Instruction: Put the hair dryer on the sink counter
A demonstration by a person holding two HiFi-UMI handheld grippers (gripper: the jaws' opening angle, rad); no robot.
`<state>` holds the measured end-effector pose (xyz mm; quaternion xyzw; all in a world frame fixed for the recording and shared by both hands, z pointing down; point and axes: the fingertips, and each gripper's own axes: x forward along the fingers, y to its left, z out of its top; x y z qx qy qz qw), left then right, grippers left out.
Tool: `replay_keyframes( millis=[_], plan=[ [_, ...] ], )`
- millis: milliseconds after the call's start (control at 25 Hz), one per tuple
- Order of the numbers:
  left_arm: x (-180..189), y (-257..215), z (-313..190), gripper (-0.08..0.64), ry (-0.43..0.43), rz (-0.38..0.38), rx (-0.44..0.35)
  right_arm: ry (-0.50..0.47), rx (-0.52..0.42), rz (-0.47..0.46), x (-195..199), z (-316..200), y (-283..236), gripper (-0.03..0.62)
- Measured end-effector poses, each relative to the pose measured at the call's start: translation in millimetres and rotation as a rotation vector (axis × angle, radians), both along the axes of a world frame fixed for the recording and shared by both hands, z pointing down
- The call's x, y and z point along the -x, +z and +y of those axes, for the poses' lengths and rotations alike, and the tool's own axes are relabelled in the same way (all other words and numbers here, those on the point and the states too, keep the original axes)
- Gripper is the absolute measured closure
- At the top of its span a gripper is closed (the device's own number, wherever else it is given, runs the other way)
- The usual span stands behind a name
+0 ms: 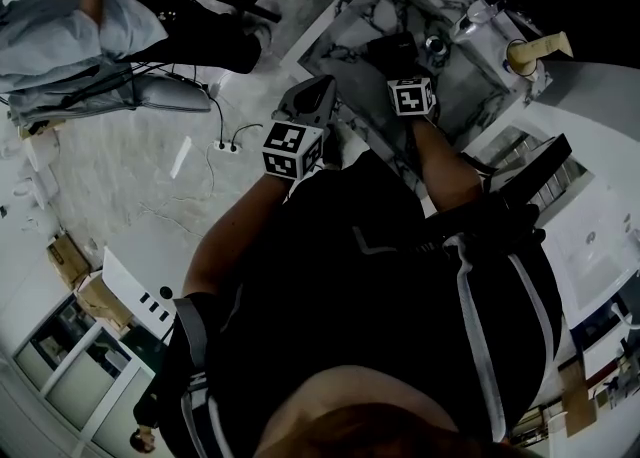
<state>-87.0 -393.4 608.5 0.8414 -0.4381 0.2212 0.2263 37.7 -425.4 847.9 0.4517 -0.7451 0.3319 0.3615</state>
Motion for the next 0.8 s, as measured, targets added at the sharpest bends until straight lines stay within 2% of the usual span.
replay_keyframes(
  millis=[360,800],
  plan=[
    [-5.9,1.7,6.0,0.555,0.020,0.017,0.028,-0.028,0.005,-0.006,2.7,1.0,-0.2,0.331],
    [-18.4,-1.9,4.0,0.554,0.092,0.031,-0.006,-0.073,0.016,0.001,3.1,2.2,-4.4,0.322]
  ],
)
